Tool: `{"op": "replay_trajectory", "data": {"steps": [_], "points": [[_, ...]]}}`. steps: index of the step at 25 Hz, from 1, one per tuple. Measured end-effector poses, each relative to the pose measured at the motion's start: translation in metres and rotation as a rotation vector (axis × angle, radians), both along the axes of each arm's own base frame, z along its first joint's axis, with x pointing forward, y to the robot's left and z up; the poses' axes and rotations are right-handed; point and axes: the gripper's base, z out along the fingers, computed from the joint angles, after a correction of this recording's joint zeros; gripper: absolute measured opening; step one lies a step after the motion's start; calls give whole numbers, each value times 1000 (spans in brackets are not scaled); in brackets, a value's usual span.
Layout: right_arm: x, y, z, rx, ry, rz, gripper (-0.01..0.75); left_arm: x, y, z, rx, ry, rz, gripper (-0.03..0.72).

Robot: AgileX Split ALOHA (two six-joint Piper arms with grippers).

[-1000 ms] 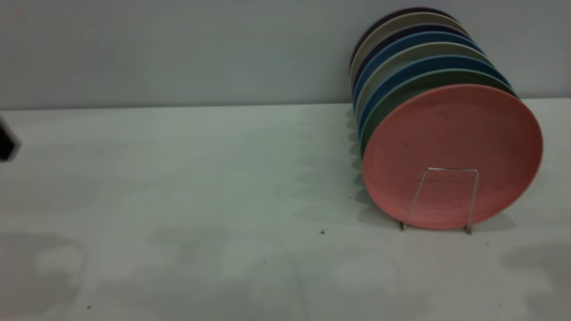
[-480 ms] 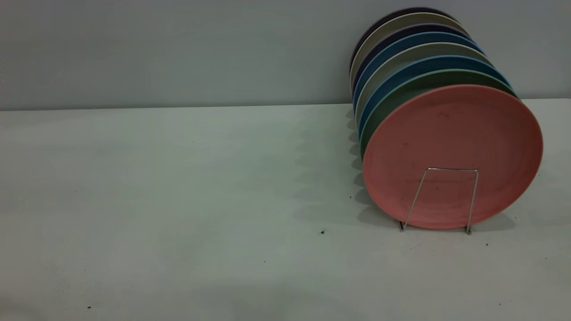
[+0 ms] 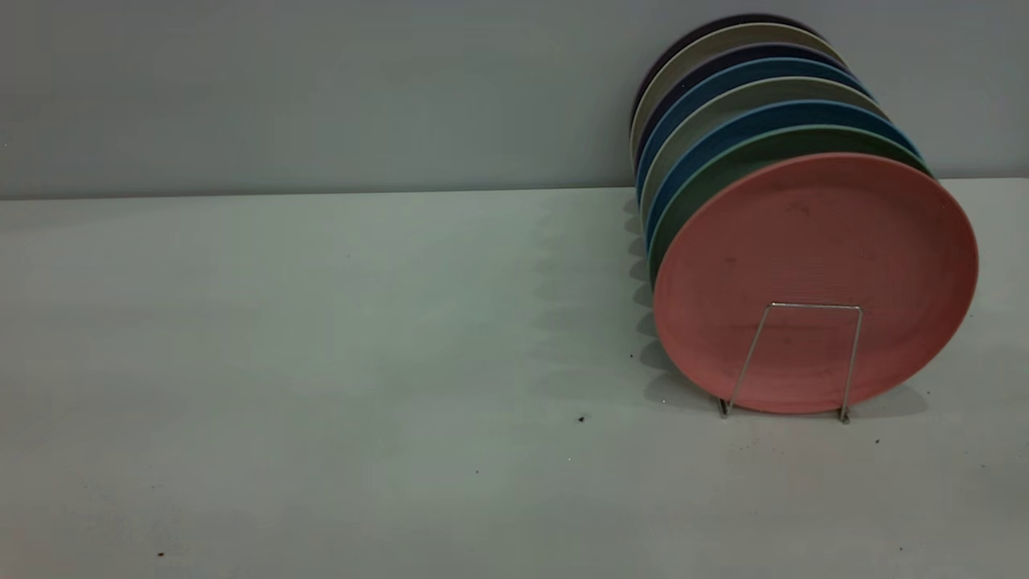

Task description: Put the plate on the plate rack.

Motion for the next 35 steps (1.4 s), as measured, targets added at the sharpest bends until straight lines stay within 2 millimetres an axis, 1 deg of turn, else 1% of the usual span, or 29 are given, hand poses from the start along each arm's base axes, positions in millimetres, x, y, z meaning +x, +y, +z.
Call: {"op": "replay_trajectory", "data": {"steps": [3, 6, 12, 15, 19, 24, 29, 35], "points": [[-14, -2, -10, -4, -35, -50, 375, -15, -3, -13, -2, -1, 2, 468], [-21, -5, -17, -35, -80, -76, 375, -28, -5, -24, -2, -6, 0, 468], [-21, -10, -30, -100, -97, -29, 375, -50, -9, -29, 15, -96, -2, 468], [-22, -10, -32, -101, -135, -24, 375, -58, -10, -30, 24, -124, -6, 468], [-23, -10, -32, -104, -150, -26, 375, -64, -9, -33, 53, -95, -10, 468], [-24, -10, -32, -104, -156, -26, 375, -67, -7, -36, 80, -56, -1, 468], [-24, -10, -32, -100, -155, -31, 375, -65, -6, -51, 55, -4, 31, 468], [-24, -11, -32, -95, -152, -60, 375, -66, -5, -52, 59, -3, 16, 468]]}}
